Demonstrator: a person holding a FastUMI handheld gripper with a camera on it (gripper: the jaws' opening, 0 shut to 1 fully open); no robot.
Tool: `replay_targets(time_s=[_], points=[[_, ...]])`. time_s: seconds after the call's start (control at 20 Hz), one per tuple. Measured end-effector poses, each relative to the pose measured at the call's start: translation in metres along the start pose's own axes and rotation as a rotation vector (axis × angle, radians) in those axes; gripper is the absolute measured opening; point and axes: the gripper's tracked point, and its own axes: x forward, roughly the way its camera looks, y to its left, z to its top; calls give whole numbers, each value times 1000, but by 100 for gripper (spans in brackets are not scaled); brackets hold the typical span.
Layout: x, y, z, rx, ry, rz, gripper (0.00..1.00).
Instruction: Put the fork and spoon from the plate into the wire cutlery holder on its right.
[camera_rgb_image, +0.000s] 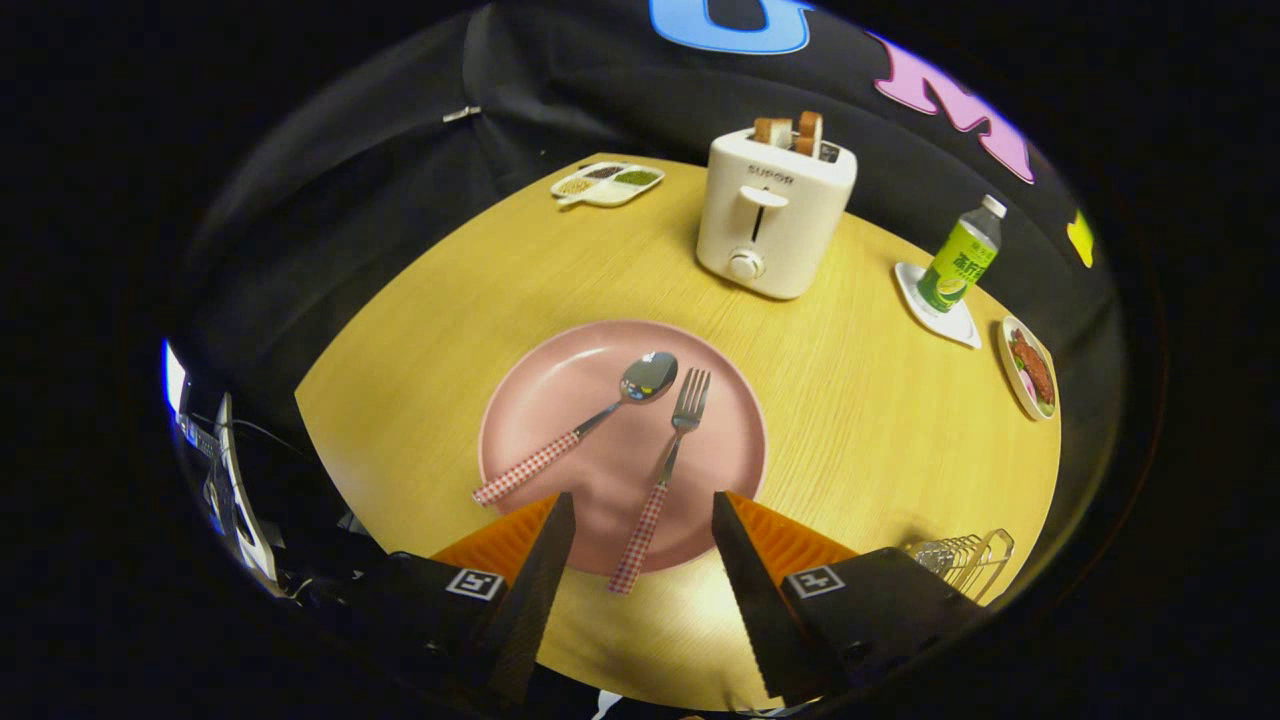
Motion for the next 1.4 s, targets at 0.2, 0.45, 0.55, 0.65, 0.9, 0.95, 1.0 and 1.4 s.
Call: replay_targets(time_s=[0.2,0.45,0.55,0.65,0.9,0.95,1.0,1.4], points=[[24,0,-10,10,73,6,76],[40,7,-19,23,152,32,64],[42,7,-24,15,175,27,50],[43,9,-30,13,201,33,38],[46,0,-29,64,224,26,14],[43,-1,-28,75,229,35,11],[42,-4,-28,82,232,38,11],[9,-12,-15,188,197,89,11]])
